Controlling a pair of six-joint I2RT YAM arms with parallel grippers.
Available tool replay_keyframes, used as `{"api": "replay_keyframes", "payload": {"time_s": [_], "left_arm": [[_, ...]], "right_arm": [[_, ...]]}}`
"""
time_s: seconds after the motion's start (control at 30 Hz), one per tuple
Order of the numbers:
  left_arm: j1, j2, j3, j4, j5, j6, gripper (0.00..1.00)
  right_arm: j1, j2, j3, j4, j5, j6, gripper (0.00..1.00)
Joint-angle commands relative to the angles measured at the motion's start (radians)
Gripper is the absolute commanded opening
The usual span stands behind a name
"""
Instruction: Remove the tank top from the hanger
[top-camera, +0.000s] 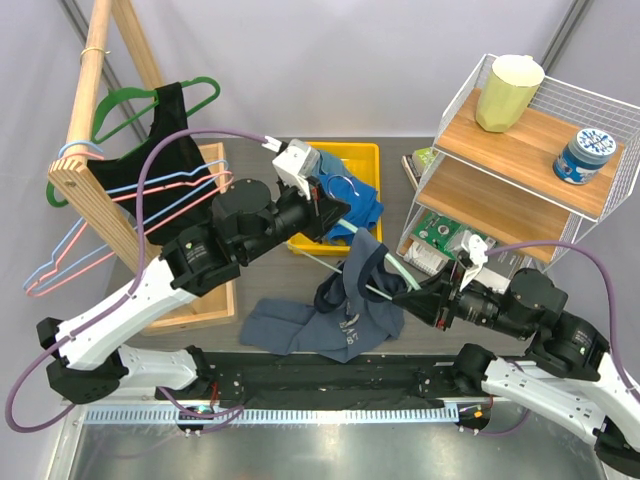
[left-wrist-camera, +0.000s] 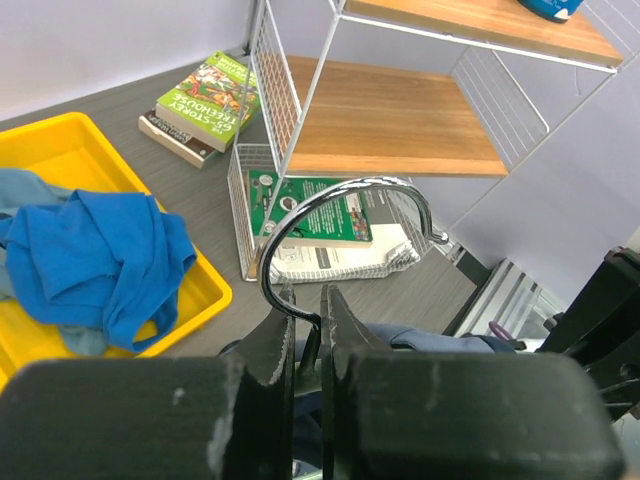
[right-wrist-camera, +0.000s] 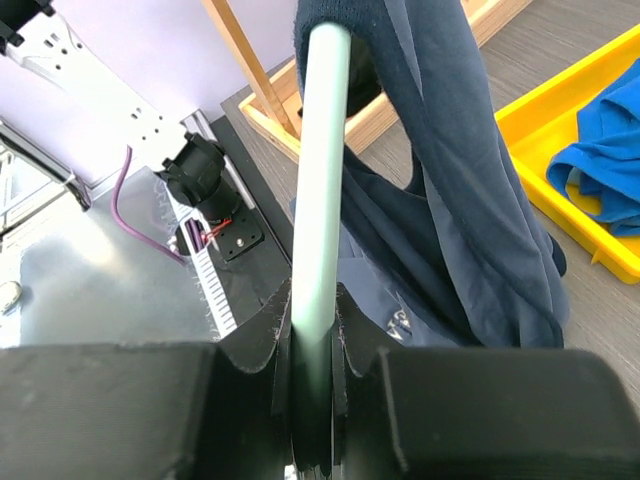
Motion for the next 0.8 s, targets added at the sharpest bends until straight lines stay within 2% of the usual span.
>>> {"api": "replay_keyframes", "payload": {"time_s": [0.0, 0.03, 0.07, 0.13, 0.17, 0.27, 0.4, 0.43, 0.53, 0.7, 0.77], "left_arm": [[0.004, -0.002, 0.075, -0.006, -0.043, 0.016, 0.0], [0.002, -0.005, 0.075, -0.003, -0.029, 0.018, 0.0], [0.002, -0.014, 0.077, 0.0, -0.021, 0.018, 0.0], [0.002, -0.019, 0.083, -0.005, -0.003, 0.015, 0.0], [0.004, -0.024, 0.095, -0.015, 0.012, 0.013, 0.0], [0.004, -0.036, 0.103, -0.035, 0.031, 0.002, 0.0], [0.002, -0.074, 0.078, -0.052, 0.025, -0.005, 0.0], [0.004, -0.087, 0.069, -0.051, 0.023, -0.013, 0.0], [0.004, -0.128, 0.034, -0.045, 0.031, -0.027, 0.0], [0.004, -0.162, 0.011, -0.065, 0.052, -0.041, 0.0], [0.002, -0.18, 0.0, -0.068, 0.065, -0.048, 0.0]], "right_arm": [[0.004, 0.015, 0.066, 0.064, -0.004, 0.004, 0.2], [0.004, 0.018, 0.071, 0.044, 0.001, 0.009, 0.24], [0.004, 0.021, 0.08, 0.033, 0.004, 0.015, 0.36], [0.004, 0.028, 0.094, -0.008, -0.001, 0.034, 0.45], [0.004, 0.029, 0.111, -0.024, -0.001, 0.038, 0.53], [0.004, 0.03, 0.163, -0.09, -0.001, 0.055, 0.63], [0.004, 0.003, 0.269, -0.171, 0.144, 0.087, 0.64], [0.005, -0.007, 0.29, -0.207, 0.301, 0.098, 0.64], [0.004, -0.03, 0.338, -0.237, 0.479, 0.1, 0.66], [0.004, 0.048, 0.31, -0.197, 0.467, 0.055, 0.69], [0.004, 0.081, 0.266, -0.151, 0.365, 0.003, 0.61]]}}
